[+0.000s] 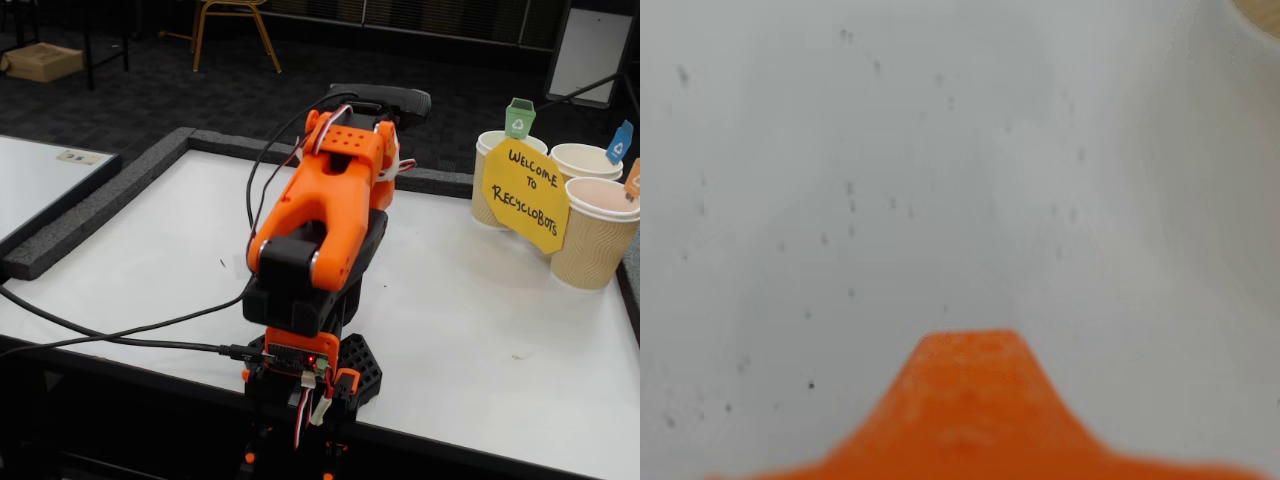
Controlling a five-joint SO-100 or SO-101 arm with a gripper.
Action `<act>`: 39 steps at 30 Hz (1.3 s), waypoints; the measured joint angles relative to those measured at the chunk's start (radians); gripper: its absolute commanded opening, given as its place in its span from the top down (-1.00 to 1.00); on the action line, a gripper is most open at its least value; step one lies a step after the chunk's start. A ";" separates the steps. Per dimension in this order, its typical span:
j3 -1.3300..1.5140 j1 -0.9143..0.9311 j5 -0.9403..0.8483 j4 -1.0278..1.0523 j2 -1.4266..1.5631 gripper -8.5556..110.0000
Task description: Sort rubbish by color.
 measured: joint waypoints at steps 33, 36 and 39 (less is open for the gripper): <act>0.155 0.018 0.081 0.048 0.078 0.85; 0.155 0.018 0.081 0.048 0.078 0.85; 0.155 0.018 0.081 0.048 0.078 0.85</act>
